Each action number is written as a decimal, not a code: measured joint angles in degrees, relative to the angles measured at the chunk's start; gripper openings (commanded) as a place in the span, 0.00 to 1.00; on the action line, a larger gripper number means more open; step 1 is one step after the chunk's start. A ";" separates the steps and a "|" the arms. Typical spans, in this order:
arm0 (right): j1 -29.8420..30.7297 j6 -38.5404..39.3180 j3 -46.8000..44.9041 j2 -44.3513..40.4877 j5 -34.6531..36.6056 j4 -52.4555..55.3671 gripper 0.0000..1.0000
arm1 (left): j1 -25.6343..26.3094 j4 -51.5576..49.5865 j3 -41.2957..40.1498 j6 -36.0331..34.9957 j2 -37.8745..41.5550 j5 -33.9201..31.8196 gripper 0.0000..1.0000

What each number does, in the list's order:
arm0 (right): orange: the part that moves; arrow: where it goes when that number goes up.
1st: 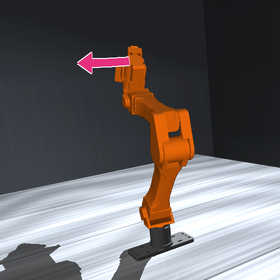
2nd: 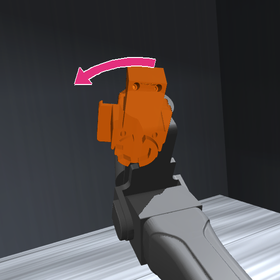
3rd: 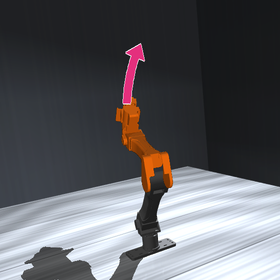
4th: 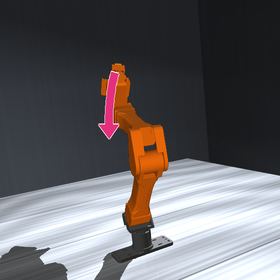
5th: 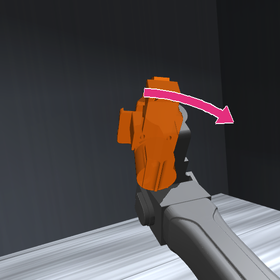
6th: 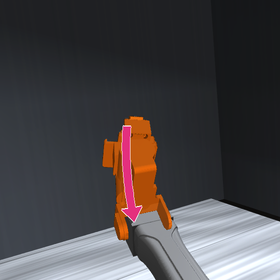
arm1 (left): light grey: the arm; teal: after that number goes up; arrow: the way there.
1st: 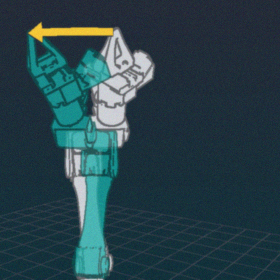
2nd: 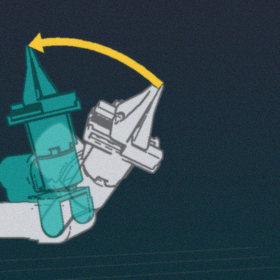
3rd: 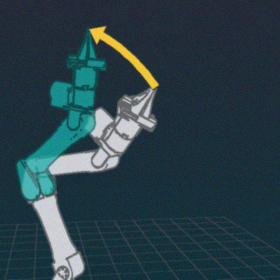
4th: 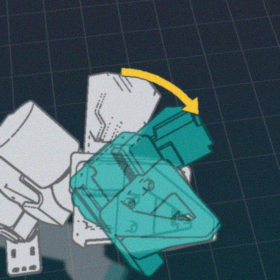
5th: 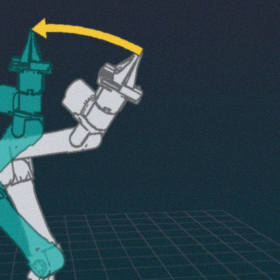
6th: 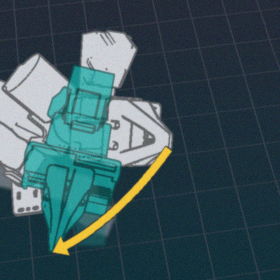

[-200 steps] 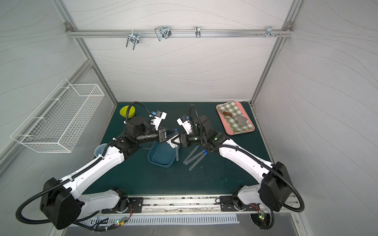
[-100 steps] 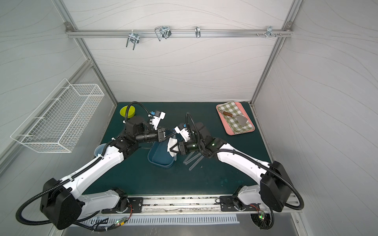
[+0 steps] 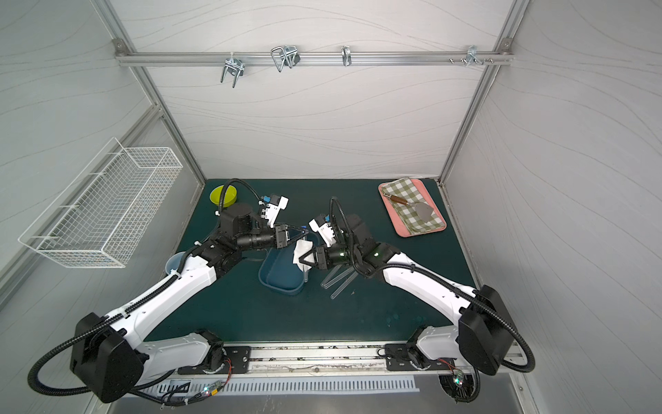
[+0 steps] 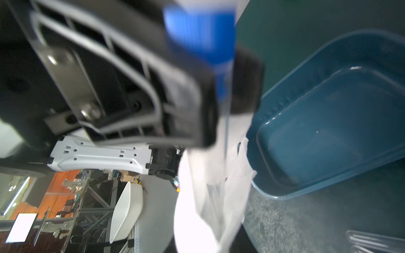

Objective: Wipe the exteriors of test tubes
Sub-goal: Wipe the dirt from the test tube.

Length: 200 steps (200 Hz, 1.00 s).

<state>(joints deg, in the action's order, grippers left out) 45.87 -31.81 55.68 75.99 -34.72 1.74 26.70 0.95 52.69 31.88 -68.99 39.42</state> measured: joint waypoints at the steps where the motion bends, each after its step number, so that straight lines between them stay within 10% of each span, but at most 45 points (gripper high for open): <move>1: -0.07 0.02 0.09 0.02 0.00 -0.02 0.21 | 0.00 0.02 0.00 0.02 0.00 0.00 0.12; 200: 0.74 2.67 -0.20 0.72 -1.18 2.14 0.52 | -0.20 0.26 0.00 1.33 0.26 -1.22 0.12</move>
<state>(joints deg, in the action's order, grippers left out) 46.61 -29.15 55.48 76.71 -35.90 3.88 26.50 1.21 52.69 33.21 -68.73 38.20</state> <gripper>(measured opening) 0.505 0.160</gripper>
